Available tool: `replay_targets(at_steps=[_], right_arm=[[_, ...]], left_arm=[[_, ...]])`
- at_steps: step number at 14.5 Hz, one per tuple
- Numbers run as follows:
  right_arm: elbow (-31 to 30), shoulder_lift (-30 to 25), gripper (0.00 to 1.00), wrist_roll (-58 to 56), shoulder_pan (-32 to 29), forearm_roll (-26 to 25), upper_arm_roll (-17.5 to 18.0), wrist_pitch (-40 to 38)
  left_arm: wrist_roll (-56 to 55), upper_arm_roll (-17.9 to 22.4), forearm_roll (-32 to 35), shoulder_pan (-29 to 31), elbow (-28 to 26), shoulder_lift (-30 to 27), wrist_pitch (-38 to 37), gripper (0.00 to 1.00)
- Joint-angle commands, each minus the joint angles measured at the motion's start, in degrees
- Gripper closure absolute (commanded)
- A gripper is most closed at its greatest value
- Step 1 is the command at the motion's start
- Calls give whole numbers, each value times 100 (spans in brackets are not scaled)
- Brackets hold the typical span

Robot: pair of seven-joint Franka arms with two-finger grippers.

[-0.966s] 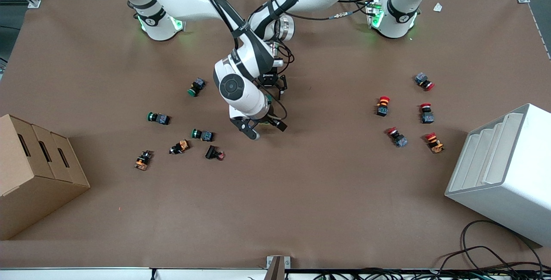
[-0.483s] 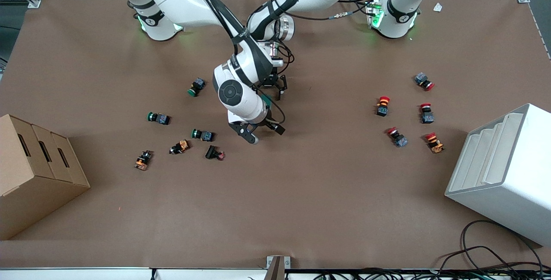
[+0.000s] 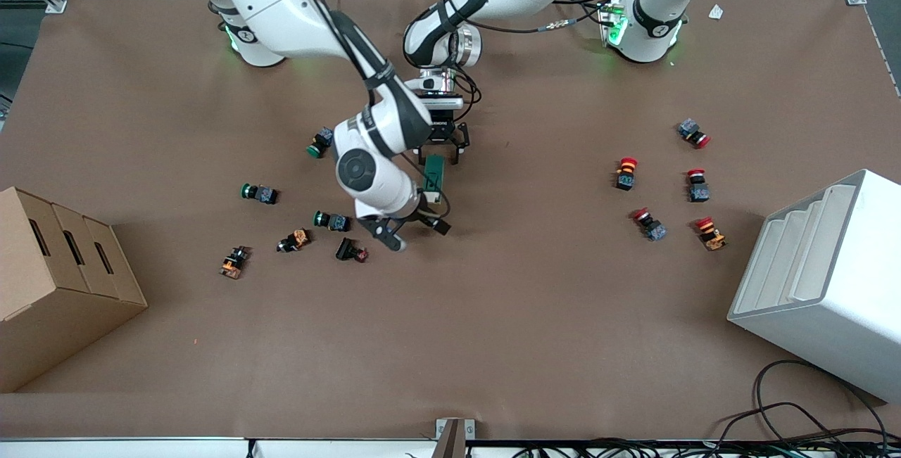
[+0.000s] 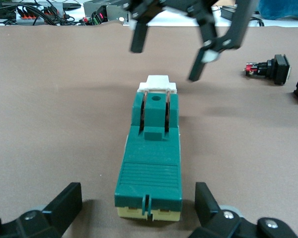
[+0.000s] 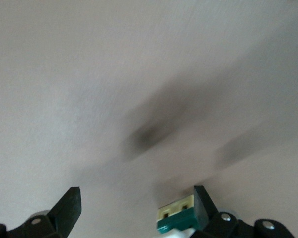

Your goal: Close load switch with both arms

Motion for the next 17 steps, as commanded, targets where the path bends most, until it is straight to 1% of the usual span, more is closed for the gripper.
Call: replay_targets(at_steps=[1, 4, 5, 8, 10, 12, 14, 17], right_arm=[[-40, -617, 0, -693, -469, -263, -95, -999], [-40, -1224, 0, -1949, -917, -956, -481, -2195], [-31, -1391, 0, -2458, -1110, -1141, -587, -2529], [-31, -1892, 0, -4049, -1795, -1624, -798, -3242], [-31, -2209, 0, -4867, -2174, -2195, -834, -3437], [4, -2508, 0, -5370, -2516, -2565, -843, -3621], [249, -2641, 0, -5774, -2833, -2663, -843, -3998], [793, -2650, 0, -6442, -3326, -2655, -834, -4561]], left_arm=[[-57, 34, 63, 78, 72, 115, 114, 0], [145, 8, -51, 105, 108, -34, 123, 0], [181, -1, -243, 105, 169, -87, 123, 0], [697, -89, -1121, 105, 677, -167, 123, 0], [1075, -115, -1762, 105, 1072, -219, 123, 0], [1462, -115, -2342, 105, 1398, -289, 123, 0], [1892, -115, -2957, 148, 1496, -569, 123, 0], [3358, -89, -3968, 429, 1531, -1070, 123, 0]])
